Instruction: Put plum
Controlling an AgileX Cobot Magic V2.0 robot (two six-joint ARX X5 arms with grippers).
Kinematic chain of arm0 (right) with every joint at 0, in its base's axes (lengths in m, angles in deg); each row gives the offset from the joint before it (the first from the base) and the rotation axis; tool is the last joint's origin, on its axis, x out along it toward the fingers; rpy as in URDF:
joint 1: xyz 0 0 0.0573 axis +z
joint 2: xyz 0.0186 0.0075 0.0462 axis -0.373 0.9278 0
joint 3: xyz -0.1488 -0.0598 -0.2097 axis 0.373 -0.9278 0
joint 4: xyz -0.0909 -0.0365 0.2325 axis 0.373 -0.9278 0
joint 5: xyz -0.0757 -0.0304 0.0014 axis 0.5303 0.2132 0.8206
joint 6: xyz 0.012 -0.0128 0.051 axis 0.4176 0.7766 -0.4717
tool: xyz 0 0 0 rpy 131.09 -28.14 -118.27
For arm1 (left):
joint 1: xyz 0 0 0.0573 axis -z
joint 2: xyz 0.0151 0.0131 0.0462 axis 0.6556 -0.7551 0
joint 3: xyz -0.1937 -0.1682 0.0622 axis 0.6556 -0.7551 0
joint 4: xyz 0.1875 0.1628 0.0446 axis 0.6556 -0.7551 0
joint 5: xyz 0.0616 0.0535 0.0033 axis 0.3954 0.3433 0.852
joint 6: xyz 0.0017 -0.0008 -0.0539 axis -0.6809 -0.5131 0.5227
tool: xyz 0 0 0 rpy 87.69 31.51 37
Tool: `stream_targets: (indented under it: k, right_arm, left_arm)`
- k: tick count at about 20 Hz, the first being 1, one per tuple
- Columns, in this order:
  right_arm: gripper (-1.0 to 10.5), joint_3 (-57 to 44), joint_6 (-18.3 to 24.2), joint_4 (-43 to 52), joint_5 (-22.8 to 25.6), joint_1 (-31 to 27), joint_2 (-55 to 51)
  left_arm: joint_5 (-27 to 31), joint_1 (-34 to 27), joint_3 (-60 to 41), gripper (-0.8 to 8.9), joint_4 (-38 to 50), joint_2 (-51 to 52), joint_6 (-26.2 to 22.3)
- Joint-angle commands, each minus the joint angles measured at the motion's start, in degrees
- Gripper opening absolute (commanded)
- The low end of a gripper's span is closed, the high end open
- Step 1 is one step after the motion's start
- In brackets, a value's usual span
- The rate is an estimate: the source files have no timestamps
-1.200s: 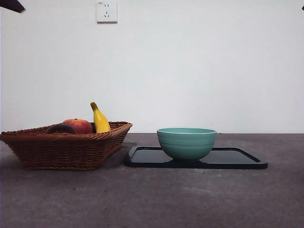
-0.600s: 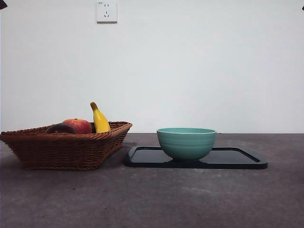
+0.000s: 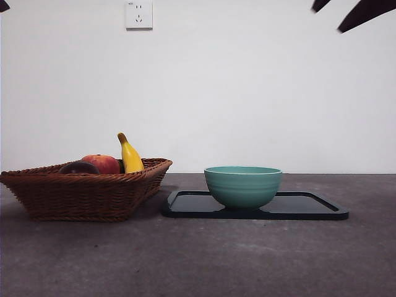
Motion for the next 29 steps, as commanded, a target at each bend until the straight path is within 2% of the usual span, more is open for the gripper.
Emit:
stream_targets:
  k: [1,7,12,26,29]
  right_arm:
    - [2.3,5.44,2.14,0.50,0.66,-0.94,8.17]
    - [2.3,15.58,4.33,0.44,0.87,-3.82,26.84]
    - [2.3,17.55,5.38,2.16,2.14,-4.11,36.87]
    - [2.2,17.53,5.27,8.35,3.45,-3.56,48.87]
    - [1.4,17.53,5.27,9.20,3.48,-3.28,49.77]
  left_arm:
    - [-0.24,0.17,0.61,4.02,0.52,-0.48,-0.44]
    - [-0.24,0.17,0.61,4.02,0.52,-0.48,-0.44]
    - [-0.24,0.17,0.61,4.02,0.52,-0.48,-0.44]
    - [-0.24,0.17,0.61,4.02,0.50,-0.48,-0.26]
    - [-0.24,0.17,0.61,4.02,0.48,-0.48,-0.26]
